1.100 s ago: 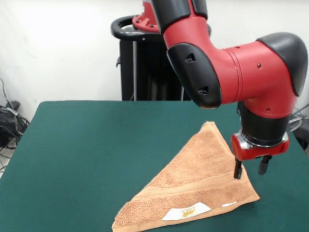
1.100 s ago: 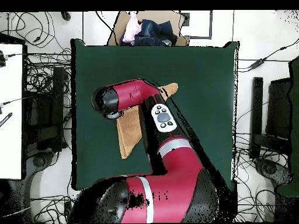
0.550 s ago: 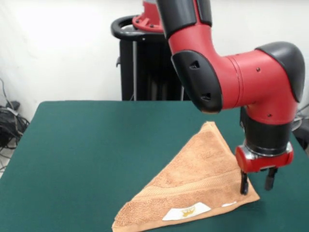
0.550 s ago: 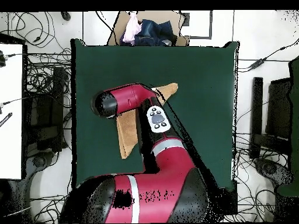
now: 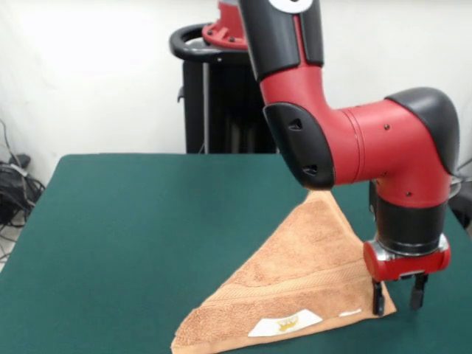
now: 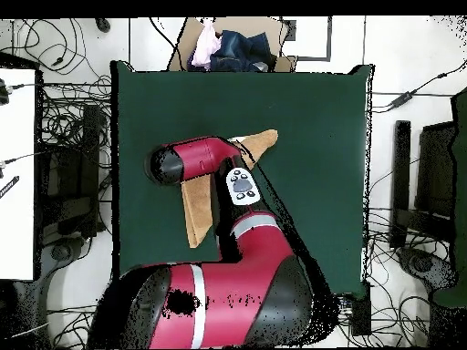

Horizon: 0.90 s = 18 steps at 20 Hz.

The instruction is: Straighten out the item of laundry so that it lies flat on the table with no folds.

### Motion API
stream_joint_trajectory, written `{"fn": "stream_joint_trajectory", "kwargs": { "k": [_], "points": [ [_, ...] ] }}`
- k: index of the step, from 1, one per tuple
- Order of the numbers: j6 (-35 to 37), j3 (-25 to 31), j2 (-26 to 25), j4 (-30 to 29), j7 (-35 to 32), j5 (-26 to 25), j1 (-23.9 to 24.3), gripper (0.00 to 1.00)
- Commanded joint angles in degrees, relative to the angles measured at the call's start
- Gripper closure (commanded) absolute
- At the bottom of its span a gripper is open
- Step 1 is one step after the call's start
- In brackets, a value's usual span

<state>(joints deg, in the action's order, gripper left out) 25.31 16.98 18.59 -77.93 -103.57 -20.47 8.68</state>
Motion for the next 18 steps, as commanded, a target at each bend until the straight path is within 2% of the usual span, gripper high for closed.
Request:
{"fn": "stream_joint_trajectory", "kwargs": {
  "k": [1,10,18],
  "points": [
    [-5.25,-3.6,-5.12,1.21,-12.88,1.88,-1.16,0.0],
    [-4.13,-3.71,-4.67,0.88,-10.43,3.13,-0.73,0.0],
    [-3.96,-3.36,-6.22,2.39,-8.54,3.8,-0.4,0.0]
  ]
}}
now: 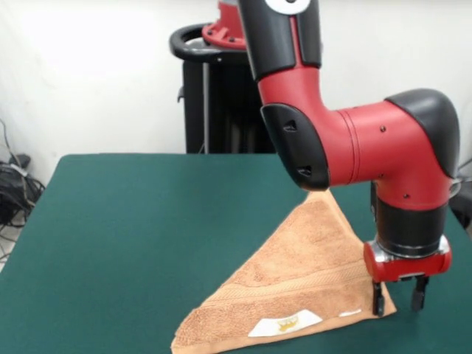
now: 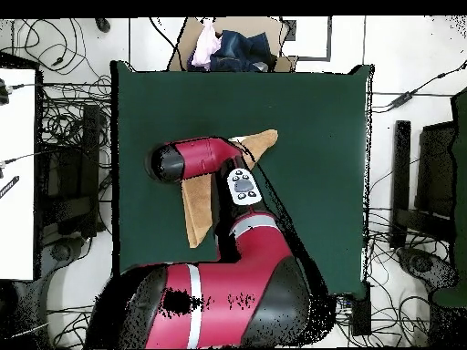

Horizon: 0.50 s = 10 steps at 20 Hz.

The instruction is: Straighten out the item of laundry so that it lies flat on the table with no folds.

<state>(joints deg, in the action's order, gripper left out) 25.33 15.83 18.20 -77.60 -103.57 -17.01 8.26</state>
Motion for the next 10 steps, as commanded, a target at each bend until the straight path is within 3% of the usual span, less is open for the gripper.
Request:
{"fn": "stream_joint_trajectory", "kwargs": {
  "k": [1,10],
  "points": [
    [-3.37,-2.38,-5.26,1.85,-8.54,0.52,-0.08,0.0],
    [2.28,-2.47,0.01,-0.67,-5.61,1.24,1.35,0.0]
  ]
}}
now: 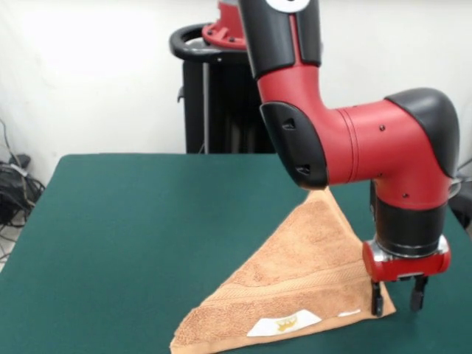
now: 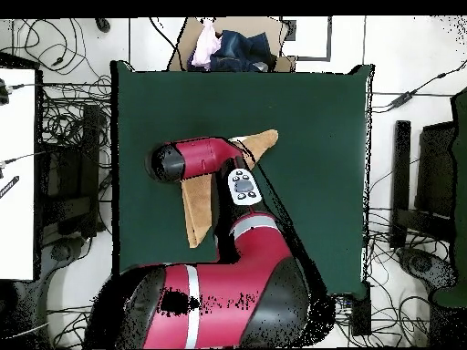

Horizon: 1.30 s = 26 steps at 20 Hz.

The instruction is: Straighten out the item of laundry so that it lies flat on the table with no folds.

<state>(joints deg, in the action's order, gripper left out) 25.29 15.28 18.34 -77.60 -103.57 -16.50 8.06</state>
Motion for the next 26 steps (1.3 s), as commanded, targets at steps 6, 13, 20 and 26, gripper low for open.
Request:
{"fn": "stream_joint_trajectory", "kwargs": {
  "k": [6,13,20,26],
  "points": [
    [2.66,-1.57,-1.53,1.2,-4.24,0.39,2.11,0.0],
    [2.2,-1.84,-1.05,-0.01,-4.77,0.25,2.01,0.0],
    [-2.04,-2.78,-6.73,4.72,-6.95,-0.25,-0.17,0.0],
    [-3.01,-3.56,-7.24,5.32,-7.11,-0.87,-1.3,1.0]
  ]
}}
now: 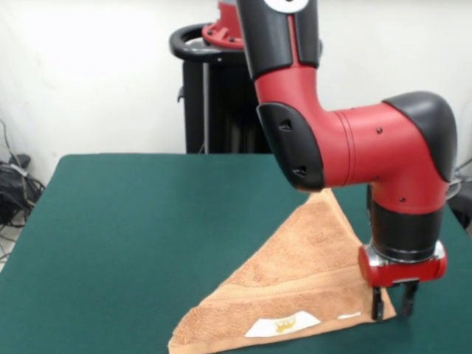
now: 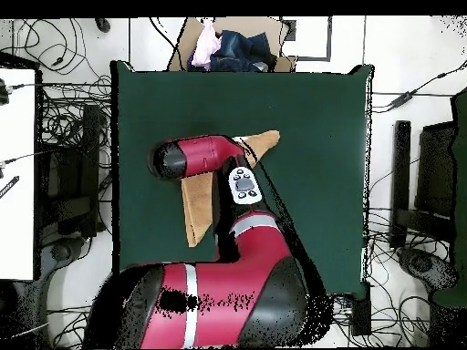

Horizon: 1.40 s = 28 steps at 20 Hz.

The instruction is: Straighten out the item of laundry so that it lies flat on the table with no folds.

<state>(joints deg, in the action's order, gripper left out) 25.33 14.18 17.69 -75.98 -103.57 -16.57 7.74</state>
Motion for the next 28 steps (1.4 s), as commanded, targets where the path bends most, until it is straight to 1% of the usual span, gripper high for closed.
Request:
{"fn": "stream_joint_trajectory", "kwargs": {
  "k": [1,7,11,15,17,20,21,28],
  "points": [
    [-3.3,-2.68,-6.62,3.72,-7.31,-0.82,-1.22,1.0],
    [-2.6,-3.86,-6.75,4.22,-8.12,-0.56,-2.76,1.0],
    [-2.51,-3.28,-6.96,4.16,-7.34,-0.27,-2.37,1.0],
    [0.06,-2.86,-6.27,4.15,-6.61,0.76,-2.09,1.0],
    [-1.2,-1.31,-6.08,2.9,-6.18,1.25,-0.72,1.0],
    [-1.58,-2.06,-5.38,2.38,-6.64,0.94,-1.18,1.0],
    [-1.8,-2.3,-5.18,2.16,-6.83,0.8,-1.37,0.0],
    [-0.33,-3.35,-4.61,2.38,-6.75,1.11,-2.27,0.0]
  ]
}}
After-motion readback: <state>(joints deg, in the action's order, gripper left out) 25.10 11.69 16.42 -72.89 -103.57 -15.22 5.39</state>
